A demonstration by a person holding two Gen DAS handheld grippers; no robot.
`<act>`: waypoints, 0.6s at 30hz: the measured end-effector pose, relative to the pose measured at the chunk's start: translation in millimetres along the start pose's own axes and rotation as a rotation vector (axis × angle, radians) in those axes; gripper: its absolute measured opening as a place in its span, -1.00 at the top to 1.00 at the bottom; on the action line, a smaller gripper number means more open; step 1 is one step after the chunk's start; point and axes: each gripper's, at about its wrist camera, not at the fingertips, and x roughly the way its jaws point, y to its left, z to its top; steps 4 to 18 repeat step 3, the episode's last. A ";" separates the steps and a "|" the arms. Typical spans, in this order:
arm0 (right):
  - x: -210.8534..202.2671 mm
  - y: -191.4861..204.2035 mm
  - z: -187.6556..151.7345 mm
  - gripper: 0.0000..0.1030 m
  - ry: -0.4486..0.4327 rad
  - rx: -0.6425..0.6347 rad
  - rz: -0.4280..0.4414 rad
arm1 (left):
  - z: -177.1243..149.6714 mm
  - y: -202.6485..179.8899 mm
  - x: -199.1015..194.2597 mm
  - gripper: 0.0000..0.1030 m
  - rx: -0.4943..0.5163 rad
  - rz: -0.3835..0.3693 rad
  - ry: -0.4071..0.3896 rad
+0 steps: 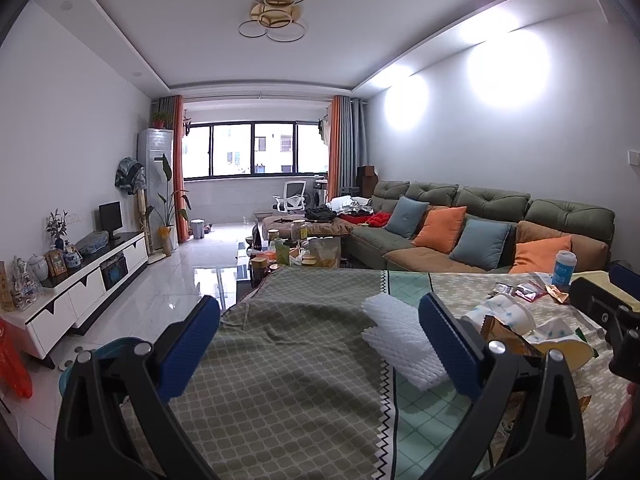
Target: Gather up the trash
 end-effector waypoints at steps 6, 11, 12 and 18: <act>-0.2 1.4 -0.9 -0.93 0.001 0.000 -0.001 | -0.9 0.0 0.9 -0.93 0.002 0.001 0.002; -0.2 1.4 -0.9 -0.93 0.001 0.000 -0.001 | -0.9 0.0 0.9 -0.93 0.002 0.001 0.002; -0.2 1.4 -0.9 -0.93 0.001 0.000 -0.001 | -0.9 0.0 0.9 -0.93 0.002 0.001 0.002; -0.2 1.4 -0.9 -0.93 0.001 0.000 -0.001 | -0.9 0.0 0.9 -0.93 0.002 0.001 0.002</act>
